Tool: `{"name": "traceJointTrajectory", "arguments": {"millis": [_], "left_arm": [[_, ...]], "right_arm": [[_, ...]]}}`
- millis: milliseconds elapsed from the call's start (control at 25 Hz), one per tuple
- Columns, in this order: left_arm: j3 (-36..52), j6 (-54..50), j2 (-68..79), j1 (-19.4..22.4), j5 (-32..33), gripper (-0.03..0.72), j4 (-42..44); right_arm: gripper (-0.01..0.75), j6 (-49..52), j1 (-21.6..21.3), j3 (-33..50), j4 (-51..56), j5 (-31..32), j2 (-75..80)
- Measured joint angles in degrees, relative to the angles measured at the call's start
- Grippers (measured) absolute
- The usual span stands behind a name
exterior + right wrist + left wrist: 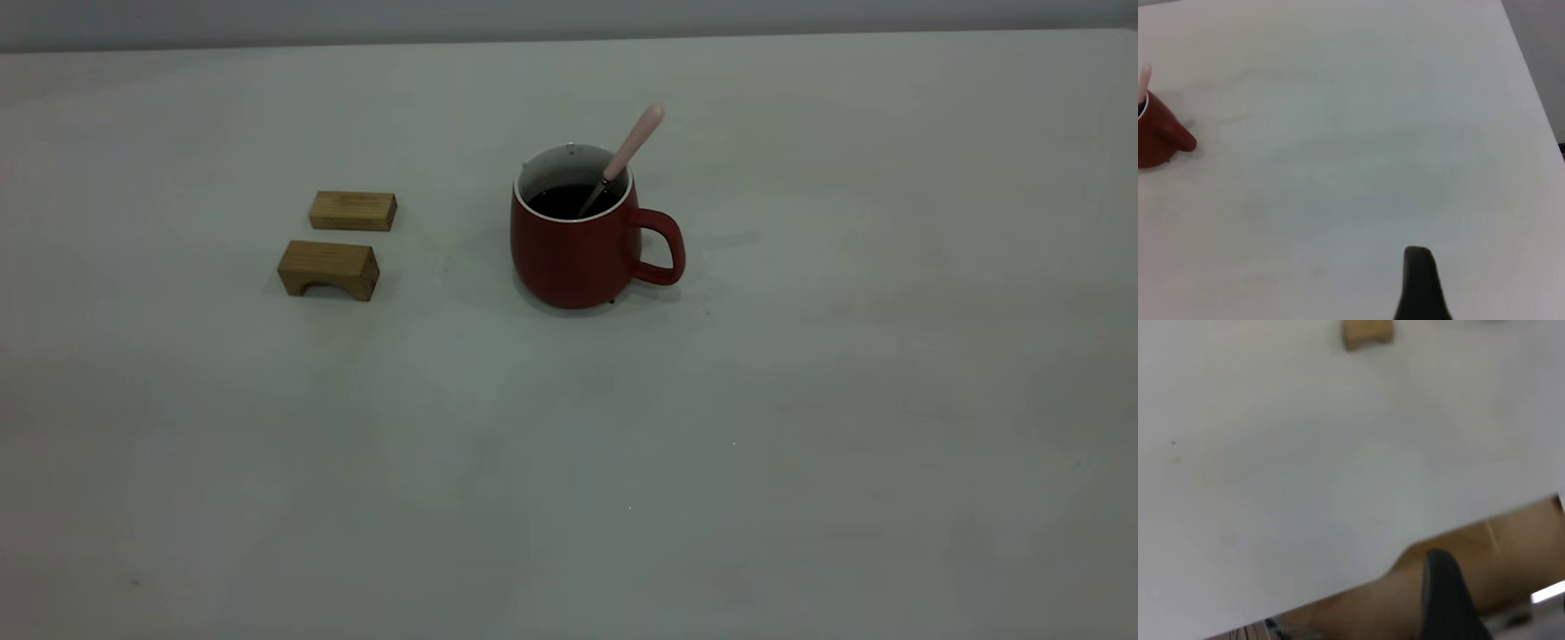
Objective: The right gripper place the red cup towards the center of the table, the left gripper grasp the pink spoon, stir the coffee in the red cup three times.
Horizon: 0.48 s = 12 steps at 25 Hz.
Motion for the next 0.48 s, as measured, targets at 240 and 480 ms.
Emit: {"name": "traceJointTrajectory", "arguments": {"millis": [240,480], "left_arm": [[3.38,0.0,-9.3,12.63,0.81,0.492,-0.04],[4.82,0.0,-15.09,17.9,1.94,0.492,-0.52]], "right_arm": [[0.584,0.0,0.0,0.0,0.0,0.0,0.0],[0.584,0.0,0.0,0.0,0.0,0.0,0.0]]}}
